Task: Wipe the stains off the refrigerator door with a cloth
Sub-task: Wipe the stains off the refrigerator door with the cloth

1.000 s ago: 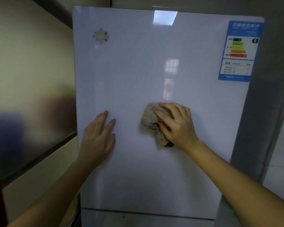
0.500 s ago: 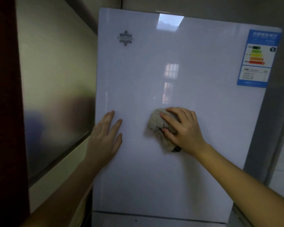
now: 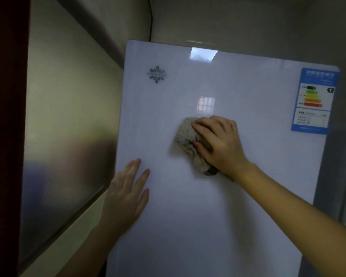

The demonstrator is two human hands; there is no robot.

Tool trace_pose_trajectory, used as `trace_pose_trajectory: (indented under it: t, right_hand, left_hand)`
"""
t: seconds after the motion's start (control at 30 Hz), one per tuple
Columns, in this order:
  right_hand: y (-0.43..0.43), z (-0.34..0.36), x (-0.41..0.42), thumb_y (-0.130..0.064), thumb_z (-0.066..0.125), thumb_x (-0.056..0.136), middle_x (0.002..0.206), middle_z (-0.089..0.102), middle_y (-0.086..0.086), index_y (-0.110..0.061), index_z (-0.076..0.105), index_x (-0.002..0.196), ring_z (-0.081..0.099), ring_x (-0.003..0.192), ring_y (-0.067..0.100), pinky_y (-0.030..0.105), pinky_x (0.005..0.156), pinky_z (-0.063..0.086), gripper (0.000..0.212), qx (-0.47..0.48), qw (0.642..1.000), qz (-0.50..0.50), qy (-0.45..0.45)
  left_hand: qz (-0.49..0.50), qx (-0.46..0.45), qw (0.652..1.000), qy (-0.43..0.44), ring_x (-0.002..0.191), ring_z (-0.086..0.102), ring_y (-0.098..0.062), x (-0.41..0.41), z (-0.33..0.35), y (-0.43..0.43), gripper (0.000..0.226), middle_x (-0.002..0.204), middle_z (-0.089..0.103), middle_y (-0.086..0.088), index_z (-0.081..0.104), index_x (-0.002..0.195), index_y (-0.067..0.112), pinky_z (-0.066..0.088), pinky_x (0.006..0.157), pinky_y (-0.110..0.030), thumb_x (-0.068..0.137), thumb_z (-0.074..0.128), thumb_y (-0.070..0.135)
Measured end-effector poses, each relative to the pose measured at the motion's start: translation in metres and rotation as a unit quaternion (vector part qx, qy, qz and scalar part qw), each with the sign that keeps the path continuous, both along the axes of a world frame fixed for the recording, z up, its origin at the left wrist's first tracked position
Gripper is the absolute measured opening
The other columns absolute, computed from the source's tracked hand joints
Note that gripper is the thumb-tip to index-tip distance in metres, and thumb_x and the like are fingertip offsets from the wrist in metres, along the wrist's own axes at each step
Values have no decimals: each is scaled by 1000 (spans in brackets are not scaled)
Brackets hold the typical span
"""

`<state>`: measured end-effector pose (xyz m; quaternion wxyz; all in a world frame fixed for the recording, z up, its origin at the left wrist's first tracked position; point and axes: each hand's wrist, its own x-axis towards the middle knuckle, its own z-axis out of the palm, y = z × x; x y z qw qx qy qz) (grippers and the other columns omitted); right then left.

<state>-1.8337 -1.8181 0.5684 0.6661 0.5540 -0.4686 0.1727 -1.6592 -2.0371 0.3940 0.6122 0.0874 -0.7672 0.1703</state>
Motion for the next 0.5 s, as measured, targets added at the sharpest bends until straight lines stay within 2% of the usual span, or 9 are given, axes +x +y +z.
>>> trace_pose_trajectory:
  t: [0.1,0.2,0.33,0.5]
  right_hand:
    - [-3,3,-1,-18,72,94,123,69,7,-12,70,125,62,107,30,42,90,44,32,11,999,4,30]
    - [-3,1,0,-19,74,93,122,70,7,-15,73,122,65,106,32,42,90,46,30,4,1000,13,19]
    - [-2,-2,1,-31,75,88,123,69,10,-15,74,121,63,107,33,42,92,44,36,30,1000,3,-7]
    - [2,-14,2,-52,76,83,129,66,12,-15,70,127,61,115,33,42,96,43,58,113,993,-17,6]
  left_hand:
    - [1,-1,1000,0,143,43,-36,-1,-1,-2,52,156,46,-21,60,141,8,36,113,-46,98,50,35]
    - [-4,0,1000,1,144,44,-36,-1,-1,-2,52,156,45,-21,58,142,8,36,113,-47,98,51,34]
    - [-12,1,1000,4,144,43,-35,0,0,-1,52,156,45,-21,57,142,8,36,112,-48,98,51,34]
    - [-13,6,1000,2,144,42,-34,4,2,1,50,155,47,-20,60,141,8,36,112,-45,98,51,34]
